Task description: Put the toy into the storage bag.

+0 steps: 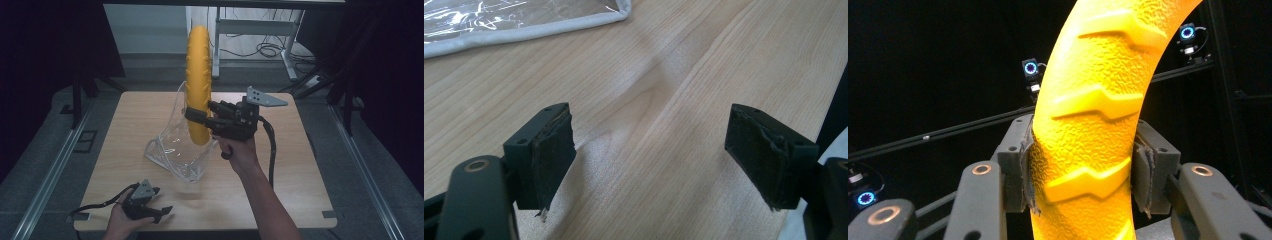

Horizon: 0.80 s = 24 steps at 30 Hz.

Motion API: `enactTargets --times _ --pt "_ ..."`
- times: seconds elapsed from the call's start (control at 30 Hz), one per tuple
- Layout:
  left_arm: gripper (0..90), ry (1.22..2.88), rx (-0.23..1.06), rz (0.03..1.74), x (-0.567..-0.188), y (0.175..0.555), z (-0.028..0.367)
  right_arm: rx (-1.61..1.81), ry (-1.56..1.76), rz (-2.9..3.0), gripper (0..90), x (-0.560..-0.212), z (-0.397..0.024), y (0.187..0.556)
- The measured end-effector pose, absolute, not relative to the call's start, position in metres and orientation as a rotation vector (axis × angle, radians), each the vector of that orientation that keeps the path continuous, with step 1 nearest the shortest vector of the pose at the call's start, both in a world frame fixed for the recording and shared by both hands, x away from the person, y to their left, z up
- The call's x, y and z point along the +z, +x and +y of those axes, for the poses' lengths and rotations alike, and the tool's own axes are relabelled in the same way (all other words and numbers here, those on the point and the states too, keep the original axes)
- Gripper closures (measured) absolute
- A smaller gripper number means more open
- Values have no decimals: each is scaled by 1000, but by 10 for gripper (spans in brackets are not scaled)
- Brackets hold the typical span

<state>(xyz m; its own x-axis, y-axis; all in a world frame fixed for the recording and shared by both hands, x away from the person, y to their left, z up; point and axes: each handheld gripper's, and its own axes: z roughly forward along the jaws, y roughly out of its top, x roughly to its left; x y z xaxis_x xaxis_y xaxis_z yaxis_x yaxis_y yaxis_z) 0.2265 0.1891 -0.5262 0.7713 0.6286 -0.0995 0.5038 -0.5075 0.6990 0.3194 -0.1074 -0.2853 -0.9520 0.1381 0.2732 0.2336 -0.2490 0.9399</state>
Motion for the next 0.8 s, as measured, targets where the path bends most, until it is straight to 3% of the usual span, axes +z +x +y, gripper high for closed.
enactTargets --times 0.8 --pt "197 2224 217 834 -527 226 189 -2317 -468 -1884 508 -302 -82 327"
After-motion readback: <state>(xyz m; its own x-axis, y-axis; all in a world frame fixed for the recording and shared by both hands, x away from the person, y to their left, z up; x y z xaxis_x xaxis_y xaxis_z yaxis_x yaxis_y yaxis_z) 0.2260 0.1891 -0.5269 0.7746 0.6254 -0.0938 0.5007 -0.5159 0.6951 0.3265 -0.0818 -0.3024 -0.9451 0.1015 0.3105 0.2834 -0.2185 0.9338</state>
